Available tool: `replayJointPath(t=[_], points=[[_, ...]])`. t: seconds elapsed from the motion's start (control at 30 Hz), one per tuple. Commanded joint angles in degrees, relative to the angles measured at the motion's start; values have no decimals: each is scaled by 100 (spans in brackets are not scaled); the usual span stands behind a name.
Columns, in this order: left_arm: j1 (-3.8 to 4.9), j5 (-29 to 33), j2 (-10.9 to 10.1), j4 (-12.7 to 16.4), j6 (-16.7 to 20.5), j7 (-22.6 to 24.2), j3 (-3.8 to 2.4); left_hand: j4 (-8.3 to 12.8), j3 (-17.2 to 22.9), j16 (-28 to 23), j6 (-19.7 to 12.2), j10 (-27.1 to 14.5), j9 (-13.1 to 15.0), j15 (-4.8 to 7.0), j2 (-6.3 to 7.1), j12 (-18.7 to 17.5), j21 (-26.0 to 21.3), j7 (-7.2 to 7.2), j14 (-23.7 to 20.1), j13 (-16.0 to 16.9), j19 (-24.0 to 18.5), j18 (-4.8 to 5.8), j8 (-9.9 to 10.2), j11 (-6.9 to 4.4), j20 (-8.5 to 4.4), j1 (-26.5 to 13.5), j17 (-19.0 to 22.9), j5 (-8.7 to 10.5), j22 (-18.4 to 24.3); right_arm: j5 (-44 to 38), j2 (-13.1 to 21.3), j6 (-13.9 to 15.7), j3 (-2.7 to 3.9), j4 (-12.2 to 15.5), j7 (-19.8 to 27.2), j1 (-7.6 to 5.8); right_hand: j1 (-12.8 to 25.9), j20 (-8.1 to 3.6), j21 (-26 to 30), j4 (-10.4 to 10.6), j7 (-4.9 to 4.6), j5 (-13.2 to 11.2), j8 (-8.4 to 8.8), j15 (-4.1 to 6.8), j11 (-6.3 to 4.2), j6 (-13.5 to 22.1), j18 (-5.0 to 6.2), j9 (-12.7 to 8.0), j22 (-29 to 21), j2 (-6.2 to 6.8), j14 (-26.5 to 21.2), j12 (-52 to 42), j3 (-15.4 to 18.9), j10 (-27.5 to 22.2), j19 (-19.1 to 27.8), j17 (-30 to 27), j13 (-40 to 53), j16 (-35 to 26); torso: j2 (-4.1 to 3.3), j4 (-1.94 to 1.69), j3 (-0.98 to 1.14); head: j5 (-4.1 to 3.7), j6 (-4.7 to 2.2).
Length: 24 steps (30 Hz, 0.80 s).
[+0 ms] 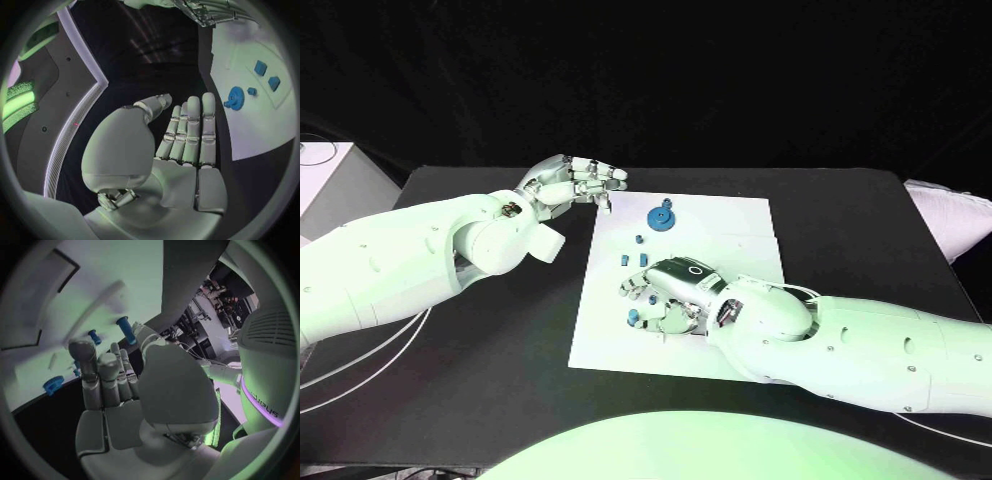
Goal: Assemble the parts on the task board
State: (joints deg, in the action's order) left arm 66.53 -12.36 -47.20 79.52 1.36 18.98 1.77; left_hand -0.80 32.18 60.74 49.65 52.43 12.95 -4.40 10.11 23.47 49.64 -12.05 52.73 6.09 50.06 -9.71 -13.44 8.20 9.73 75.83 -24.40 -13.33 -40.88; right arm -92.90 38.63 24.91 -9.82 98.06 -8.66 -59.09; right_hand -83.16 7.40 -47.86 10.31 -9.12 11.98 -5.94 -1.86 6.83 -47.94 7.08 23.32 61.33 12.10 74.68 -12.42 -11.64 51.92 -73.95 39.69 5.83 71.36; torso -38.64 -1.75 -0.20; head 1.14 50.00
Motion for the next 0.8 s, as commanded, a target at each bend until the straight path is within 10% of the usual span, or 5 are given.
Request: replayJointPath(t=[0.03, 0.33, 0.47, 0.8], points=[[-1, 36, 10, 4, -89, 20, -3, -19, 2, -23, -20, 9, -5, -6, -54, -39, 33, -1, 29, -5, 41, -82, -25, 34, 11, 7, 7, -22, -6, 51, 77, 284, 2, 63, 20, 0, -266, 19, 220, 269, -7, 38, 44, -22, 17, 63, 133, -23, -132, -42, -117, -276, 364, -232, 63, -179, 24, -15, 4, 1, 1, -14, 0], [-23, 43, -7, 1, -97, 10, -2, -19, 2, -23, -20, 9, -5, -6, -54, -39, 33, -1, 29, -5, 41, -82, -25, 34, 11, 7, 7, -22, -6, 965, 722, 391, 43, 436, 373, -131, -567, 1, 195, 590, -59, 64, 52, 5, -17, 29, 124, -36, -95, -61, -95, -707, 545, -293, -9, -206, 59, 61, 15, 8, 0, -81, 0], [-50, 47, -21, 2, -90, 12, -2, -19, 2, -23, -20, 9, -5, -6, -54, -39, 33, -1, 29, -5, 41, -82, -25, 34, 11, 7, 7, -22, -6, 2168, 1215, 271, 63, 621, 558, -308, -568, -39, -476, 618, -116, 75, -106, 53, -69, -338, 7, -5, 364, -181, 172, -1160, 415, 448, -320, 216, 132, 281, 27, 37, 0, -184, 0], [-168, 67, -54, 20, -76, 36, -3, -19, 2, -23, -20, 9, -5, -6, -54, -39, 33, -1, 29, -5, 41, -82, -25, 34, 11, 7, 7, -22, -6, 3555, 2409, -313, 50, 779, 409, -591, 144, -394, -1964, 611, 267, -20, -397, 446, -525, -1129, -256, -22, 1377, -136, 920, -2209, 224, 2165, -979, 1805, 923, 844, 117, 111, 3, -450, 0]])
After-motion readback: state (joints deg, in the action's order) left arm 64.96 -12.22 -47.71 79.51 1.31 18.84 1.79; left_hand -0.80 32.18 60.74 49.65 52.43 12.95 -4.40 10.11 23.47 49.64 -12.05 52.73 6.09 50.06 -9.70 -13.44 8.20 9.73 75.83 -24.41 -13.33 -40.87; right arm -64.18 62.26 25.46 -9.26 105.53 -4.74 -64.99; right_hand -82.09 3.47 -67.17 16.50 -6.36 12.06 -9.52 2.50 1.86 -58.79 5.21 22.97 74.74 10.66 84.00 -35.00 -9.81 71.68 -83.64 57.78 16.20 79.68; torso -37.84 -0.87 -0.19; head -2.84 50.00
